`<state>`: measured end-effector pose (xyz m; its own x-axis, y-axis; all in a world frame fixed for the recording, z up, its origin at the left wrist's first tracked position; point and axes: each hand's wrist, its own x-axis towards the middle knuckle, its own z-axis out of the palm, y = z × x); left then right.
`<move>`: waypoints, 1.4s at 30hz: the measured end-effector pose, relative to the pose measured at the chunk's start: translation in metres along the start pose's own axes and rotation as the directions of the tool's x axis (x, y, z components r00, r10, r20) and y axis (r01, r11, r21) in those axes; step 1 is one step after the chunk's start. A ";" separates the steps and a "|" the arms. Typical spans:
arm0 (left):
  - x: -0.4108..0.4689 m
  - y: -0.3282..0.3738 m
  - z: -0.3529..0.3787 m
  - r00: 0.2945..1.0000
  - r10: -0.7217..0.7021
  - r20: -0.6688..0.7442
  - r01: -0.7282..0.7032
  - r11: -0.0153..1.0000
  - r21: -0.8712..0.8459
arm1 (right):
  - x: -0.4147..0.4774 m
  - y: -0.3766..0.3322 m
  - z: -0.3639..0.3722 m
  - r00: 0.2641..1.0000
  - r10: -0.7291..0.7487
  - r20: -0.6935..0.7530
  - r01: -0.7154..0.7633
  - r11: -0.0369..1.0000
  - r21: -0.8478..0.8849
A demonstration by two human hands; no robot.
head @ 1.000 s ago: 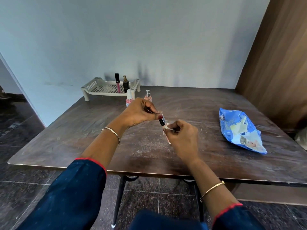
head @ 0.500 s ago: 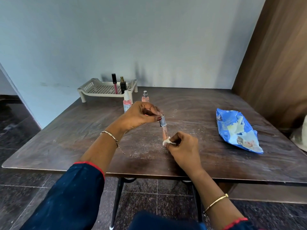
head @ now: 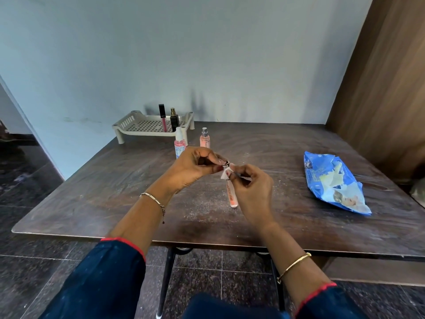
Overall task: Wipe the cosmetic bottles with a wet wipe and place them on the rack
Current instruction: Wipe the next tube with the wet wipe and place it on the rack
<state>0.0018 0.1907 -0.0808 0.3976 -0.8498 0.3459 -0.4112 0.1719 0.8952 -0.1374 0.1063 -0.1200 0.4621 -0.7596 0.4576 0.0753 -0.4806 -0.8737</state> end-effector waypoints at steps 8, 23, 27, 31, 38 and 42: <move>-0.003 -0.009 0.000 0.994 -0.037 -0.103 0.035 0.999 -0.021 | -0.020 0.030 -0.015 0.986 0.117 0.120 -0.079 0.956 -0.282; -0.016 -0.017 0.040 0.950 -0.279 -0.142 0.250 0.949 -0.192 | -0.027 0.024 -0.023 0.980 0.090 0.176 0.006 0.876 -0.482; -0.022 -0.024 0.049 0.937 -0.301 -0.175 0.238 0.920 -0.310 | -0.020 0.009 -0.019 0.984 0.071 0.164 -0.026 0.965 -0.262; -0.023 -0.019 0.055 0.931 -0.303 -0.202 0.146 0.820 -0.554 | -0.007 -0.008 -0.009 1.000 -0.005 -0.010 0.004 0.999 -0.041; -0.022 -0.015 0.058 0.911 -0.372 -0.179 0.073 0.572 -0.817 | -0.013 -0.007 0.003 0.991 -0.132 -0.037 0.129 0.988 -0.083; -0.022 -0.019 0.060 0.889 -0.424 -0.174 0.049 0.466 -0.883 | -0.027 0.006 -0.002 0.991 -0.131 0.005 0.131 0.981 -0.146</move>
<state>-0.0487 0.1758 -0.1219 0.6705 -0.7416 -0.0231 0.5527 0.4784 0.6824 -0.1513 0.1232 -0.1375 0.4522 -0.6878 0.5678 0.0055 -0.6344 -0.7730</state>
